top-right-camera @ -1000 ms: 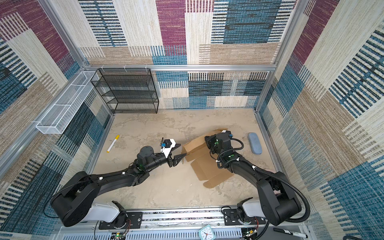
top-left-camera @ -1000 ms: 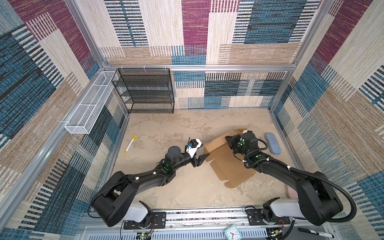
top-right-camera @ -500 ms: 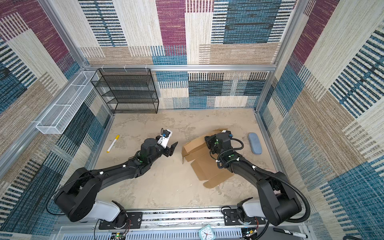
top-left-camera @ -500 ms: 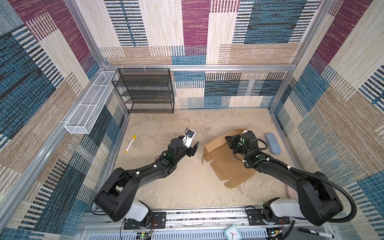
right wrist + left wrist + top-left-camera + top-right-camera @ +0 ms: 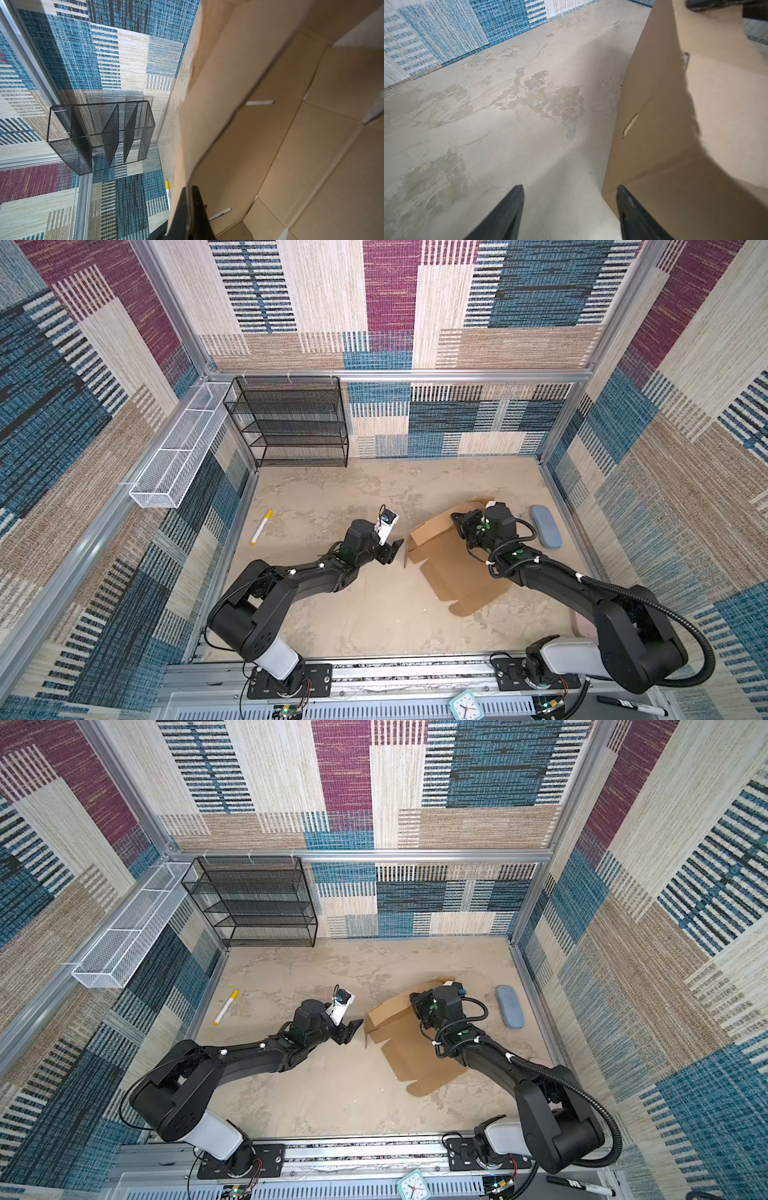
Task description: Fold the paper box
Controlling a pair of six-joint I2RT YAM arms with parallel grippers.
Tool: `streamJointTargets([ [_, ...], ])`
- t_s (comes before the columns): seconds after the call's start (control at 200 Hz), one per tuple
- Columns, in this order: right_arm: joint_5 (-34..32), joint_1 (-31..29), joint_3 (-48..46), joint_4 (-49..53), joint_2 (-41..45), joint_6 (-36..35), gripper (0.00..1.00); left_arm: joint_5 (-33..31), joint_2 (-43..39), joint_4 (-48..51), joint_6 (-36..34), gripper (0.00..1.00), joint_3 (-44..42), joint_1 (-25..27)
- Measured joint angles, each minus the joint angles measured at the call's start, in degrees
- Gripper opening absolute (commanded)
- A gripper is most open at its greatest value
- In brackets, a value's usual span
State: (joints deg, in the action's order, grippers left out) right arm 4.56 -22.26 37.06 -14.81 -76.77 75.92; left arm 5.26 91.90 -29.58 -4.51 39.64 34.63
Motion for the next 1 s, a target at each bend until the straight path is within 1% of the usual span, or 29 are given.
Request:
streamJointTargets([
  [0.155,0.2,0.0,0.0,-0.1,0.0,0.2,0.00,1.1,1.9,-0.2,0.1,0.73,0.1,0.1],
  [0.351,0.3,0.0,0.1,-0.1,-0.1,0.2,0.00,2.5,2.2,-0.9,1.6,0.72,1.1,0.4],
  [0.696,0.4,0.0,0.4,0.6,0.0,0.2,0.00,2.7,-0.2,-2.8,5.7,0.73,-1.8,1.5],
  [0.811,0.3,-0.1,0.5,1.0,0.1,0.2,0.00,2.1,-3.9,-4.2,7.8,0.75,-4.7,1.9],
  [0.921,0.1,-0.1,0.8,1.5,0.2,0.2,0.00,-3.8,-11.3,-3.8,11.4,0.76,-6.2,1.6],
  [1.001,0.0,-0.2,0.9,1.7,0.2,0.2,0.00,-7.6,-18.5,-1.5,14.4,0.76,-5.7,1.4],
])
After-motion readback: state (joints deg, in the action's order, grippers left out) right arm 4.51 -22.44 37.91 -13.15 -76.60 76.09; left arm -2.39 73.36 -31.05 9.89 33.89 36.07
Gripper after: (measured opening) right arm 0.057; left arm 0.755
